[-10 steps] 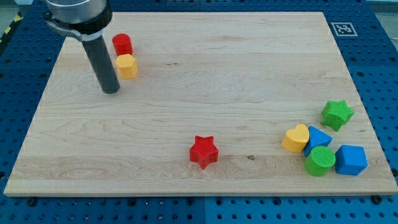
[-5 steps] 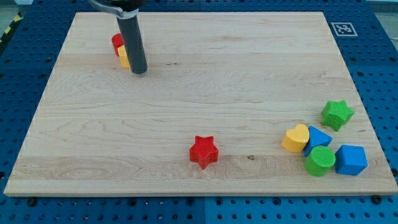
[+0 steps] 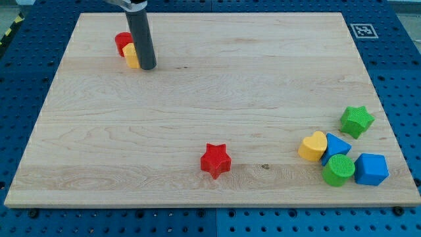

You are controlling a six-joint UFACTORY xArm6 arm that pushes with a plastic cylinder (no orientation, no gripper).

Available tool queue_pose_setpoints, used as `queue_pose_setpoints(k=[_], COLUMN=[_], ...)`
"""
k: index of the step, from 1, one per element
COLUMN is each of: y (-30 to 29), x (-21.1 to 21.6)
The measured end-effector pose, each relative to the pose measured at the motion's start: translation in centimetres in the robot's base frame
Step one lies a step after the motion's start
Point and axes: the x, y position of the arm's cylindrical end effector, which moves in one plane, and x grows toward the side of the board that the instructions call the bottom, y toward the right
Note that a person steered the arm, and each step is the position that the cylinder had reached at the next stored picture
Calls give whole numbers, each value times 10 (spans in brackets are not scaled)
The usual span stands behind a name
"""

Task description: Move the yellow hexagon and the red circle to the top left corner of the board

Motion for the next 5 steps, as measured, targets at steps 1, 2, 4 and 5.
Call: queue_pose_setpoints(k=[1,2,4,5], y=[0,-7,-20,-24], x=[21,19,4,-8])
